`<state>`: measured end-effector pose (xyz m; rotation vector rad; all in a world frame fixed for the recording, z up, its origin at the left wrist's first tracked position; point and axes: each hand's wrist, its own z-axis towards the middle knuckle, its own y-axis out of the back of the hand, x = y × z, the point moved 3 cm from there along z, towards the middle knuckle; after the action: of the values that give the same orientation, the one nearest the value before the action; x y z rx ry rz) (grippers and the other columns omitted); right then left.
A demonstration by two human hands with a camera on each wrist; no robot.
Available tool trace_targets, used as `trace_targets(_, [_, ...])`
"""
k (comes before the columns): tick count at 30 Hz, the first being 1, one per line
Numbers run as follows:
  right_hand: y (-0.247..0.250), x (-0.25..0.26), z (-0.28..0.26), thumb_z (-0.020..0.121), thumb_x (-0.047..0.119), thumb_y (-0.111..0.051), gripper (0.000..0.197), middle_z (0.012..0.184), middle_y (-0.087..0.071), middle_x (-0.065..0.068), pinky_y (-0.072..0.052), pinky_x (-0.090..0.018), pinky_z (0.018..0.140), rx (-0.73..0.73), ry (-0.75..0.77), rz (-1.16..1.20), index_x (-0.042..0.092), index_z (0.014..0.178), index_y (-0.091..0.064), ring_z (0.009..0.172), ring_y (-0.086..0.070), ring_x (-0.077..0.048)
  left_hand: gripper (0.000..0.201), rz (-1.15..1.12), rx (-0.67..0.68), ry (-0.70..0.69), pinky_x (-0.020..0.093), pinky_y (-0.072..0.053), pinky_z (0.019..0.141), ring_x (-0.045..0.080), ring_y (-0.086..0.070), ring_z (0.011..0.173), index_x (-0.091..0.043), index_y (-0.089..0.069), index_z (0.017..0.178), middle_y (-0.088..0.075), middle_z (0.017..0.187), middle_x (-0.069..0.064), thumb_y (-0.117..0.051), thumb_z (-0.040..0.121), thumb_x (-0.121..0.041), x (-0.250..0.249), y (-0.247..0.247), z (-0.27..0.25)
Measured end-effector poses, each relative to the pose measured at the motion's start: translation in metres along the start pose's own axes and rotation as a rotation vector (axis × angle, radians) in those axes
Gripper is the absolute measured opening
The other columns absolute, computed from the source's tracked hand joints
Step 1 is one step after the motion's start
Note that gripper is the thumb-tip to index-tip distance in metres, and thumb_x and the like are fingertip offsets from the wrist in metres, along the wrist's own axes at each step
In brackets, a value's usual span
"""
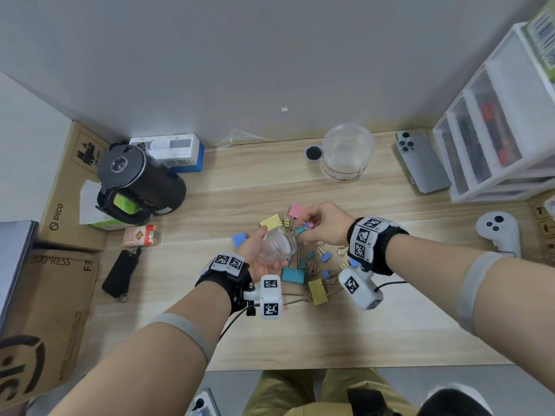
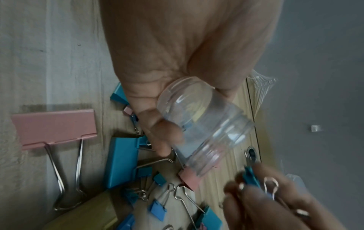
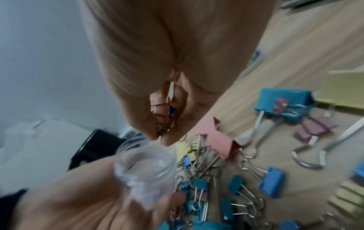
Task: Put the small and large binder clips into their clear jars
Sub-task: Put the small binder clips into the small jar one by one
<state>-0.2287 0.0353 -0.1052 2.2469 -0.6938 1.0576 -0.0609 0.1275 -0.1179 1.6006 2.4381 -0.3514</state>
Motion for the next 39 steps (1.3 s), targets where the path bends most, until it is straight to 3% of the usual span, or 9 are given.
trace_targets(4, [-0.014,0.018,-0.004,0.074,0.012,-0.081,0.023,0.081,-0.061,0.003,-0.053,-0.027,0.075,0.0,0.099,-0.125,0.021,0.094,-0.074,0.067,-0.055,-0.009,0.049,-0.063,0.05,-0.064,0.028,-0.057,0.046,0.034,-0.069,0.071,-0.004,-0.07,0.101,-0.076,0.077,0.018,-0.05,0.104,-0.048,-0.005,-0.01,0.001])
trace_targets(7, [-0.019,0.016,-0.006,0.071,0.021,-0.083,0.026,0.089,-0.069,0.004,-0.057,-0.035,0.081,-0.084,0.069,-0.182,0.027,0.095,-0.075,0.081,-0.066,-0.014,0.045,-0.015,0.053,-0.073,0.032,-0.06,0.052,0.031,-0.072,0.072,-0.003,-0.069,0.107,-0.076,0.079,0.017,-0.05,0.105,-0.044,-0.003,-0.014,0.005])
trace_targets(13, [-0.027,0.015,-0.006,0.081,-0.005,-0.07,0.032,0.106,-0.072,-0.013,-0.056,-0.016,0.077,0.042,0.053,0.03,0.001,0.113,-0.069,0.089,-0.068,-0.017,0.041,0.005,0.068,-0.057,0.038,-0.054,0.066,0.027,-0.073,0.061,-0.007,-0.065,0.094,-0.075,0.067,0.013,-0.04,0.11,-0.036,-0.007,-0.017,0.001])
trace_targets(17, [-0.02,0.013,-0.006,0.082,0.001,-0.071,0.017,0.092,-0.074,-0.003,-0.055,-0.016,0.075,-0.057,0.088,0.069,0.008,0.096,-0.075,0.077,-0.067,-0.007,0.04,0.045,0.049,-0.052,0.037,-0.059,0.062,0.031,-0.073,0.075,-0.006,-0.069,0.099,-0.075,0.092,0.018,-0.047,0.106,-0.038,-0.01,-0.011,0.005])
trace_targets(20, [-0.011,0.004,-0.002,0.08,0.005,-0.07,0.017,0.078,-0.069,0.0,-0.057,-0.03,0.07,-0.205,0.067,0.107,0.022,0.078,-0.072,0.072,-0.066,-0.018,0.034,0.053,0.039,-0.035,0.032,-0.058,0.051,0.032,-0.068,0.082,-0.01,-0.071,0.104,-0.072,0.104,0.018,-0.053,0.102,-0.038,-0.009,-0.006,0.008])
trace_targets(23, [-0.002,-0.012,0.0,0.08,0.017,-0.069,0.01,0.081,-0.067,0.007,-0.057,-0.03,0.068,-0.272,0.026,-0.11,0.026,0.084,-0.067,0.072,-0.067,-0.016,0.033,0.045,0.039,-0.024,0.03,-0.057,0.052,0.033,-0.07,0.083,-0.012,-0.069,0.116,-0.072,0.109,0.017,-0.055,0.1,-0.036,-0.007,-0.002,0.009])
trace_targets(32, [-0.017,-0.046,-0.011,0.068,0.023,-0.08,0.063,0.12,-0.042,0.001,-0.043,-0.035,0.096,0.117,0.048,-0.746,0.025,0.126,-0.054,0.109,-0.042,-0.017,0.028,0.037,0.077,-0.01,0.026,-0.054,0.046,0.033,-0.068,0.08,-0.011,-0.071,0.107,-0.075,0.096,0.015,-0.057,0.099,-0.034,-0.002,0.005,0.009])
trace_targets(35, [-0.024,-0.047,-0.01,0.064,0.025,-0.082,0.067,0.122,-0.039,-0.002,-0.049,-0.042,0.091,0.113,0.062,-0.79,0.025,0.124,-0.051,0.109,-0.044,-0.023,0.028,0.05,0.091,-0.012,0.026,-0.053,0.048,0.031,-0.068,0.076,-0.013,-0.072,0.1,-0.076,0.083,0.013,-0.055,0.099,-0.035,-0.002,0.004,0.011])
trace_targets(39, [-0.03,-0.047,-0.011,0.064,0.034,-0.086,0.072,0.119,-0.036,-0.003,-0.051,-0.037,0.08,0.115,0.1,-0.809,0.026,0.124,-0.047,0.097,-0.044,-0.017,0.032,0.067,0.098,-0.016,0.028,-0.054,0.05,0.029,-0.07,0.072,-0.012,-0.073,0.101,-0.077,0.086,0.013,-0.052,0.101,-0.036,-0.001,0.006,0.013])
